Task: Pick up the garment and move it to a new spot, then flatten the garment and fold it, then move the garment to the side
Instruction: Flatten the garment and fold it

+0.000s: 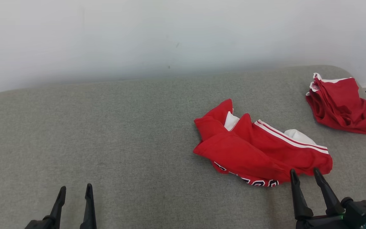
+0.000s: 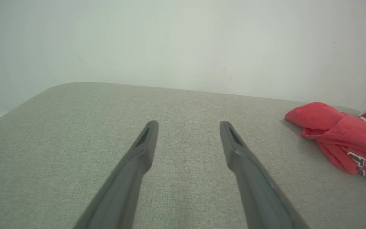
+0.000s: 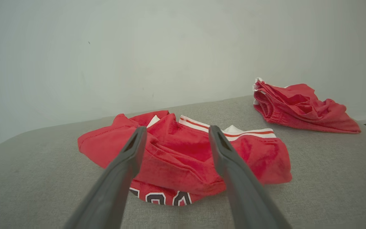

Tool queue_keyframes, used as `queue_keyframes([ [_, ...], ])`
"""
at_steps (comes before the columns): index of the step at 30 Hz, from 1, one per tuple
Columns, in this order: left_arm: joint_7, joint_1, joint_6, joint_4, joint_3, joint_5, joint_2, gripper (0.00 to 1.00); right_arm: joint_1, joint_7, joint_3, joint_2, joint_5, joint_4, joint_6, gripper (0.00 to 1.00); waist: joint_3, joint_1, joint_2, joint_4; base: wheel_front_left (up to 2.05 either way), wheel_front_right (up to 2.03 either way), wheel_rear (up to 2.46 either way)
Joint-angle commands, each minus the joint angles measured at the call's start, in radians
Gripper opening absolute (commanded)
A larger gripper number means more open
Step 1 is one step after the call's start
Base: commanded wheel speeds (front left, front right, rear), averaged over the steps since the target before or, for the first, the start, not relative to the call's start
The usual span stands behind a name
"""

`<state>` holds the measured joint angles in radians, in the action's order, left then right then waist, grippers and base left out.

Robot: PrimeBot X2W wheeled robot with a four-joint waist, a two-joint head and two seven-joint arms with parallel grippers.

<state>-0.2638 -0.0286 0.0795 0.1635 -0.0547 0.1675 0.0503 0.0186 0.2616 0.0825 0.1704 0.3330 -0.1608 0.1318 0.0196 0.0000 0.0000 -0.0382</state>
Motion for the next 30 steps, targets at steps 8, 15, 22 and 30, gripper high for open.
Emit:
queue_keyframes([
  [8,-0.001,0.154,0.027,0.028,0.036,-0.041,0.010,1.00,-0.034,0.004,0.011,0.002,0.006,0.005,-0.002,1.00,0.037,0.0000,0.0000,-0.063,0.00,0.00,0.00],
  [15,-0.001,0.388,0.051,0.137,0.176,-0.017,0.039,1.00,-0.058,0.004,0.020,-0.007,0.017,-0.004,-0.002,1.00,0.085,0.0000,0.0000,-0.139,0.00,0.00,0.00],
  [22,0.040,0.572,0.049,0.295,0.446,0.091,0.090,1.00,-0.074,0.005,0.012,-0.003,0.027,-0.008,-0.002,1.00,0.129,0.0000,0.0000,-0.208,0.00,0.00,0.00],
  [30,0.118,0.643,0.049,0.408,0.670,0.251,0.158,1.00,-0.084,0.004,0.002,0.010,0.034,-0.011,-0.002,1.00,0.148,0.0000,0.0000,-0.251,0.00,0.00,0.00],
])
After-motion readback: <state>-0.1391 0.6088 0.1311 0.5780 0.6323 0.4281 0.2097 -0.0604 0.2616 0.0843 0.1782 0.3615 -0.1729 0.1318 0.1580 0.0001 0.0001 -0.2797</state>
